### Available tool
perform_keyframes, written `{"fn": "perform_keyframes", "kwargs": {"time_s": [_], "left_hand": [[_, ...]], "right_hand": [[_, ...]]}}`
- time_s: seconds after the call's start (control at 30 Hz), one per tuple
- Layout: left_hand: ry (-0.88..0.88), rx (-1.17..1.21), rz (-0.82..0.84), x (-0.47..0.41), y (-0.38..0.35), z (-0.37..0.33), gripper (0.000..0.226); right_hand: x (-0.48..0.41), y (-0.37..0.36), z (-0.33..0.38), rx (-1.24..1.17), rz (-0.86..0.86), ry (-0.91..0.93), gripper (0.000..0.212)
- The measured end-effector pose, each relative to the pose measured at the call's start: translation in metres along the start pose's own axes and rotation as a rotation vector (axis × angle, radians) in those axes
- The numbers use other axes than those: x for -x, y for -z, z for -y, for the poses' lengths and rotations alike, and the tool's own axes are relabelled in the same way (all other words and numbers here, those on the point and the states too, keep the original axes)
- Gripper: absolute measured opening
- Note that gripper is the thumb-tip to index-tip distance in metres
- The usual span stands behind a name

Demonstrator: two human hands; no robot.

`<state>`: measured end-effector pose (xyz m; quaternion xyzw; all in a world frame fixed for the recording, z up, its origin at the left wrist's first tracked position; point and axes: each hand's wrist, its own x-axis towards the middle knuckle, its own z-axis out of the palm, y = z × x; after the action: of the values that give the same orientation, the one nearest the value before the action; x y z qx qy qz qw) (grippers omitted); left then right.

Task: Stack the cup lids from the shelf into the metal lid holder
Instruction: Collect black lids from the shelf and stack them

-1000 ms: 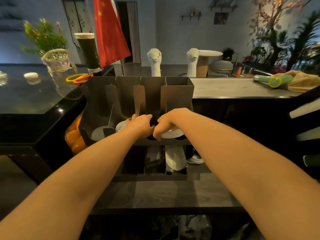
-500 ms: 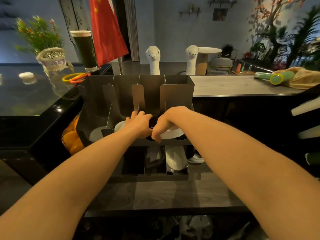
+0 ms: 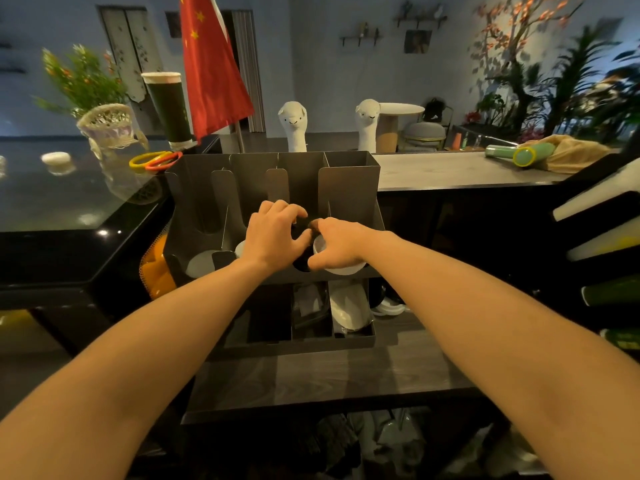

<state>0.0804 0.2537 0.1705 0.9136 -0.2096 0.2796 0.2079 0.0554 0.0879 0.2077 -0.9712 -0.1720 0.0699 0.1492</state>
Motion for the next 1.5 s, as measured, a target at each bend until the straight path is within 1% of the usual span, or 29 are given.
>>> {"fn": "perform_keyframes", "kwargs": {"time_s": [0.07, 0.13, 0.27, 0.33, 0.47, 0.5, 0.57, 0.63, 0.73, 0.83, 0.93, 1.03, 1.23, 1.33, 1.43, 1.5], "left_hand": [[0.011, 0.102, 0.018, 0.008, 0.002, -0.003, 0.029], [0.030, 0.169, 0.041, 0.016, 0.003, -0.005, 0.027], [0.133, 0.324, 0.084, 0.031, 0.010, -0.008, 0.022], [0.184, 0.440, 0.121, 0.039, 0.017, -0.007, 0.021], [0.189, 0.598, 0.223, 0.056, 0.029, -0.002, 0.034], [0.187, 0.611, 0.248, 0.061, 0.031, -0.002, 0.038], [0.192, 0.604, 0.284, 0.068, 0.032, 0.000, 0.053], [0.176, 0.579, 0.306, 0.074, 0.034, 0.001, 0.066], [0.200, 0.573, 0.290, 0.080, 0.039, 0.007, 0.068], [0.219, 0.554, 0.292, 0.082, 0.041, 0.016, 0.069], [0.256, 0.551, 0.320, 0.082, 0.041, 0.019, 0.072], [0.292, 0.610, 0.334, 0.081, 0.042, 0.020, 0.070], [0.383, 0.725, 0.399, 0.083, 0.040, 0.023, 0.071], [0.459, 0.799, 0.428, 0.083, 0.042, 0.026, 0.071], [0.529, 0.883, 0.406, 0.083, 0.044, 0.028, 0.063], [0.524, 0.855, 0.379, 0.083, 0.044, 0.029, 0.059]], "right_hand": [[0.008, -0.006, 0.004, -0.016, -0.097, 0.012, 0.073], [0.015, -0.011, 0.007, -0.058, -0.169, 0.001, 0.072], [0.024, -0.021, 0.016, -0.255, -0.243, -0.038, 0.063], [0.022, -0.027, 0.023, -0.401, -0.255, -0.080, 0.055], [0.018, -0.037, 0.038, -0.816, -0.335, -0.178, 0.026], [0.017, -0.039, 0.042, -0.918, -0.342, -0.213, 0.023], [0.015, -0.043, 0.052, -1.082, -0.318, -0.309, 0.029], [0.013, -0.048, 0.060, -1.176, -0.294, -0.376, 0.039], [0.011, -0.054, 0.068, -1.227, -0.232, -0.397, 0.057], [0.010, -0.058, 0.070, -1.220, -0.160, -0.400, 0.067], [0.011, -0.061, 0.070, -1.250, -0.115, -0.384, 0.065], [0.011, -0.065, 0.069, -1.267, -0.102, -0.376, 0.064], [0.009, -0.071, 0.069, -1.258, -0.111, -0.381, 0.063], [0.008, -0.076, 0.070, -1.261, -0.121, -0.375, 0.063], [0.008, -0.079, 0.067, -1.344, -0.101, -0.358, 0.061], [0.007, -0.079, 0.067, -1.411, -0.041, -0.335, 0.069]]}}
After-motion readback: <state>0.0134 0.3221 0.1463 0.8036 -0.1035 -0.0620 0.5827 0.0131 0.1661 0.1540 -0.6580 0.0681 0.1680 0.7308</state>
